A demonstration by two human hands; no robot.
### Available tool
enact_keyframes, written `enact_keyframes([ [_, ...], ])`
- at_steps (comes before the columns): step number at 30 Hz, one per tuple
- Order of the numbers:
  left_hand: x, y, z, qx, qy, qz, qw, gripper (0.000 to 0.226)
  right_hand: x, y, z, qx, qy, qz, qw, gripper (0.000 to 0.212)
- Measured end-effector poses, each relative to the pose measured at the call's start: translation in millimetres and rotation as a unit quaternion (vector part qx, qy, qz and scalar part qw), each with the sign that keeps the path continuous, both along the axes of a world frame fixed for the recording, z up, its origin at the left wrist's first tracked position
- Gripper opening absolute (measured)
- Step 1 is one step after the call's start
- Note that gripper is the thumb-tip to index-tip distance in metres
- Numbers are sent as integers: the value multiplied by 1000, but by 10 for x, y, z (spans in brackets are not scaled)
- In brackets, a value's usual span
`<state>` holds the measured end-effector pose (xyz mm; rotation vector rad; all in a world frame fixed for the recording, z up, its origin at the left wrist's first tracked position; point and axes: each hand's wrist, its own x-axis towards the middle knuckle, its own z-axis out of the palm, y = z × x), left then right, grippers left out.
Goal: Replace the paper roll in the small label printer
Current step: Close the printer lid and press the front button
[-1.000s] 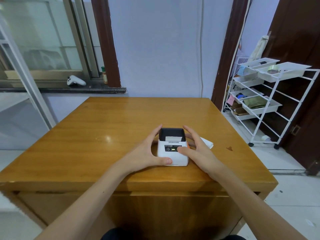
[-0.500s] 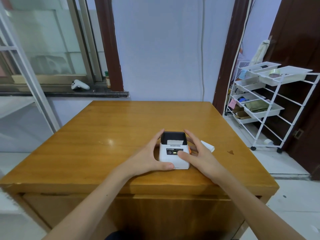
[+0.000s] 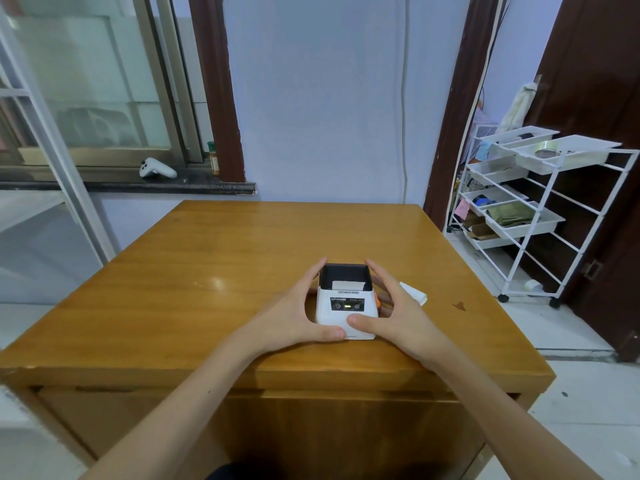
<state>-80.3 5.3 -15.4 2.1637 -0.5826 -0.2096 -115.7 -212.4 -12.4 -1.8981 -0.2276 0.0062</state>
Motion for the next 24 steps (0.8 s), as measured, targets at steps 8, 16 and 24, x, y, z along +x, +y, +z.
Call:
enact_keyframes([
  [8,-4,7,3,3,-5,3,1000,121,13,-7,-30,11,-3,1,1000,98],
  [16,-15,4,15,7,-3,5,1000,123,19,-4,-36,15,-1,0,1000,97],
  [24,-1,1,7,8,-3,4,1000,123,16,-17,-44,13,-2,-3,1000,93],
])
